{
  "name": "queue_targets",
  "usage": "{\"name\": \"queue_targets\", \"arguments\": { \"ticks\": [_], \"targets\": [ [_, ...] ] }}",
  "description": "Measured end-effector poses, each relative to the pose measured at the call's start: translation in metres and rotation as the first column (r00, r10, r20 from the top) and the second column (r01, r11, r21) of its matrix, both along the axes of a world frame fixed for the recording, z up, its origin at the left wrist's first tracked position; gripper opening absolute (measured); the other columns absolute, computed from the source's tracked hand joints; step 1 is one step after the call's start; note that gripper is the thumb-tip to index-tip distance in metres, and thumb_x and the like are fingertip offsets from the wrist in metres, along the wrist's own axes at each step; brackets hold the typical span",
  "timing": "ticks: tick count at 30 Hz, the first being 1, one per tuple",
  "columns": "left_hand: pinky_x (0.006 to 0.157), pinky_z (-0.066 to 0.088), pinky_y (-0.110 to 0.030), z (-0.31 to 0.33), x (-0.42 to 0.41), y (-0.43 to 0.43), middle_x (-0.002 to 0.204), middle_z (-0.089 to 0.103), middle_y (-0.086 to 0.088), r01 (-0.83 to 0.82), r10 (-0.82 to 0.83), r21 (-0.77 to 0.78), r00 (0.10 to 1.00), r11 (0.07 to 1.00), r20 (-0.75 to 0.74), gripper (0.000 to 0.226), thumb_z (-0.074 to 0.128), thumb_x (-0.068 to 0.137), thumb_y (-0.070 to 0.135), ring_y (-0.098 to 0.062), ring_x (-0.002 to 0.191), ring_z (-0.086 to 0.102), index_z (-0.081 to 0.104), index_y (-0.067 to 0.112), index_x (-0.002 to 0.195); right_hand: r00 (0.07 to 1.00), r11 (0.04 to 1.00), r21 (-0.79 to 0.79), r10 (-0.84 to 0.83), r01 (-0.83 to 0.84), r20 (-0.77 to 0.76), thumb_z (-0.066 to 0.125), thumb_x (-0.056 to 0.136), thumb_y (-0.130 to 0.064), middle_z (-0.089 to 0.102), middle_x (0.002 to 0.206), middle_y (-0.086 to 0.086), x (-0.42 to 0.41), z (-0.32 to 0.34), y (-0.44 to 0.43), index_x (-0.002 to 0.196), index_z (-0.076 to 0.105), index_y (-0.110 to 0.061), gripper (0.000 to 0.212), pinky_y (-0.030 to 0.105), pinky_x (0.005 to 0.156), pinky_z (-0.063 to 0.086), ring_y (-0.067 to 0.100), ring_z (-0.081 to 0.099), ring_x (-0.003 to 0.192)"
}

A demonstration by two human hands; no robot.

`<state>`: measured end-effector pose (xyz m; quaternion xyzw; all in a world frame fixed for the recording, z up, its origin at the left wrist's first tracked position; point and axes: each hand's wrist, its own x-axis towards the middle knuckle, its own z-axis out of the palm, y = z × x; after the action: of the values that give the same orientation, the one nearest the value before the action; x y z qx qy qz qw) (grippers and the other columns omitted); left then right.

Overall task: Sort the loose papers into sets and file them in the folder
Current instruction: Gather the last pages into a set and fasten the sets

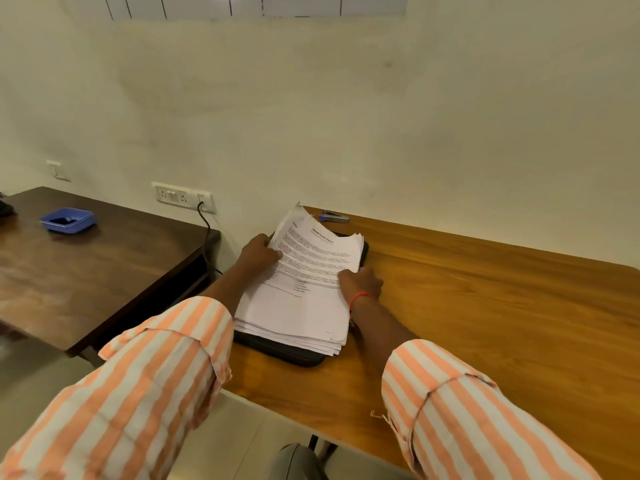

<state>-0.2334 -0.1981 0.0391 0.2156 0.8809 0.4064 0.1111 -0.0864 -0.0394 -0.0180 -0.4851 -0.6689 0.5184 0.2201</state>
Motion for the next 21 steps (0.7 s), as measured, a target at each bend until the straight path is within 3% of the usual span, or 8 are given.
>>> {"name": "queue_targets", "arguments": {
  "ticks": [4,5,8,10,12,16,18,21],
  "targets": [
    [0.064,0.048,-0.024,0.012,0.022,-0.001,0.099,0.064,-0.003,0.008,-0.017,0.285,0.999,0.958,0.030,0.016,0.061,0.100,0.018,-0.016,0.085,0.064,0.053,0.008,0.109,0.951,0.975,-0.203,0.020,-0.086,-0.308,0.082,0.070,-0.035,0.068,0.116,0.008,0.022,0.005,0.016,0.122,0.051,-0.007,0.066,0.043,0.083,0.061,0.025,0.070,0.095],
    [0.065,0.050,-0.023,0.017,0.028,0.001,0.101,0.066,-0.003,0.026,-0.051,0.379,0.997,0.925,0.056,0.015,0.062,0.099,0.017,-0.014,0.084,0.065,0.053,0.009,0.109,0.926,0.964,-0.234,0.026,-0.122,-0.376,0.085,0.071,-0.035,0.069,0.114,0.008,0.034,0.009,0.021,0.124,0.049,-0.007,0.070,0.044,0.084,0.061,0.025,0.071,0.095],
    [0.085,0.061,-0.044,0.028,0.048,0.016,0.113,0.071,-0.011,0.074,-0.197,0.611,0.971,0.788,0.136,0.019,0.067,0.096,0.021,-0.027,0.098,0.072,0.056,0.014,0.108,0.850,0.938,-0.221,0.122,-0.267,-0.512,0.080,0.085,-0.027,0.071,0.116,0.013,0.075,0.028,0.036,0.127,0.053,-0.006,0.054,0.048,0.092,0.057,0.031,0.070,0.104],
    [0.077,0.063,-0.037,0.038,0.067,0.030,0.112,0.071,-0.010,0.098,-0.229,0.662,0.967,0.743,0.114,0.016,0.066,0.097,0.022,-0.025,0.096,0.073,0.054,0.016,0.107,0.756,0.918,-0.141,0.209,-0.370,-0.620,0.072,0.091,-0.018,0.071,0.121,0.013,0.098,0.047,0.043,0.129,0.061,-0.004,0.042,0.048,0.094,0.056,0.031,0.069,0.110],
    [0.068,0.061,-0.026,0.050,0.092,0.051,0.112,0.069,-0.006,0.140,-0.216,0.663,0.976,0.736,0.034,0.019,0.062,0.100,0.024,-0.021,0.092,0.073,0.050,0.016,0.112,0.728,0.949,-0.002,0.241,-0.316,-0.642,0.070,0.092,-0.013,0.071,0.122,0.010,0.118,0.068,0.053,0.129,0.062,-0.005,0.038,0.044,0.093,0.057,0.028,0.069,0.111],
    [0.071,0.063,-0.027,0.064,0.143,0.093,0.114,0.064,0.000,0.208,-0.200,0.731,0.975,0.650,-0.099,0.025,0.054,0.104,0.029,-0.014,0.095,0.070,0.043,0.016,0.122,0.779,0.968,0.249,0.172,-0.021,-0.603,0.070,0.092,-0.016,0.073,0.114,-0.001,0.160,0.106,0.072,0.125,0.064,-0.013,0.034,0.027,0.082,0.059,0.012,0.071,0.102],
    [0.069,0.060,-0.022,0.063,0.167,0.109,0.115,0.062,0.004,0.233,-0.235,0.767,0.966,0.598,-0.111,0.025,0.052,0.105,0.030,-0.010,0.097,0.069,0.042,0.021,0.125,0.784,0.955,0.293,0.148,0.045,-0.603,0.069,0.093,-0.014,0.072,0.113,-0.002,0.180,0.115,0.080,0.127,0.062,-0.012,0.035,0.021,0.077,0.058,0.008,0.069,0.099],
    [0.069,0.058,-0.019,0.051,0.195,0.124,0.115,0.062,0.005,0.282,-0.297,0.778,0.946,0.562,-0.129,0.026,0.054,0.103,0.031,-0.009,0.097,0.069,0.044,0.021,0.125,0.777,0.951,0.295,0.115,0.094,-0.619,0.073,0.090,-0.013,0.072,0.115,0.000,0.211,0.111,0.091,0.126,0.062,-0.013,0.037,0.024,0.077,0.059,0.012,0.070,0.100]
  ]
}}
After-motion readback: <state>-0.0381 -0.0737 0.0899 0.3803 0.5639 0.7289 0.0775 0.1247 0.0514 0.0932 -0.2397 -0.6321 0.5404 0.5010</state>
